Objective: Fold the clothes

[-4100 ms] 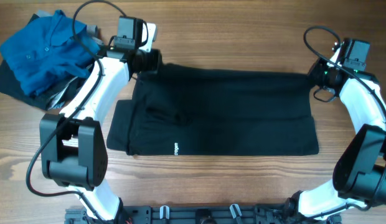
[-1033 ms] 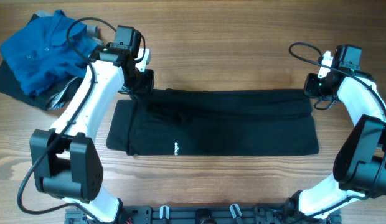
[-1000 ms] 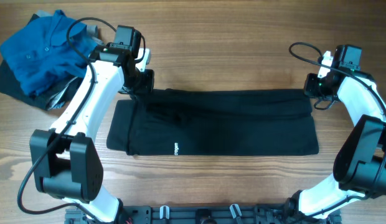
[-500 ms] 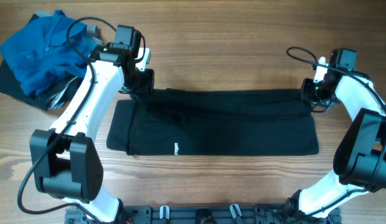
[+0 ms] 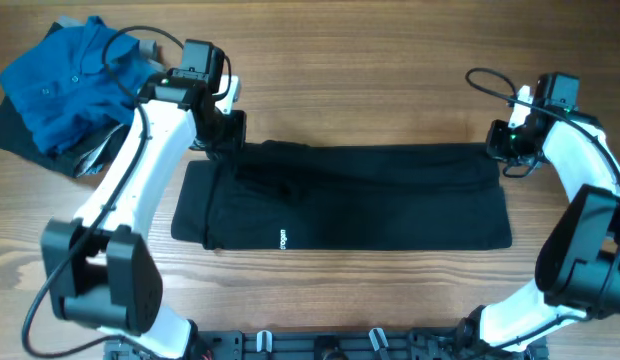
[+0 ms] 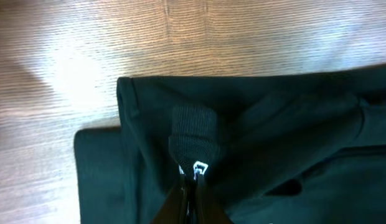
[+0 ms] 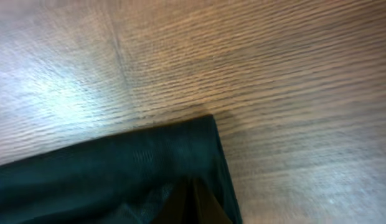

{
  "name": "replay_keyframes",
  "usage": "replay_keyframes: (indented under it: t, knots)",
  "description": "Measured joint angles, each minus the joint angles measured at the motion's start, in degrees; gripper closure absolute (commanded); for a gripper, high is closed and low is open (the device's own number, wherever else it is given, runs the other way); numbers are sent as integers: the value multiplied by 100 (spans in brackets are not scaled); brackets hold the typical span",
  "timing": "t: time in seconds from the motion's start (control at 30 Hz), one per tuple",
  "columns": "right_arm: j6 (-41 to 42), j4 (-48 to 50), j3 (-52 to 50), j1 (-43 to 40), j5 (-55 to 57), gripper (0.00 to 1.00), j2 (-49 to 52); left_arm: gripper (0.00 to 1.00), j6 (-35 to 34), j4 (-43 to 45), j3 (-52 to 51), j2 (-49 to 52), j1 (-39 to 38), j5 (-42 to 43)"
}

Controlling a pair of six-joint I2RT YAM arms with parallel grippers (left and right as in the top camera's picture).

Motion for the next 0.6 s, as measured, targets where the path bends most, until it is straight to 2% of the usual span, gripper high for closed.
replay_keyframes:
  t: [0.2, 0.33, 0.6]
  knots:
    - [754, -704, 59, 2, 573, 96, -129, 96, 0, -612, 0, -262, 0, 2]
    - [1222, -1156, 61, 2, 1071, 96, -129, 96, -7, -717, 0, -262, 0, 0]
    - [1342, -1543, 63, 2, 1320, 96, -129, 94, -46, -824, -103, -262, 0, 0]
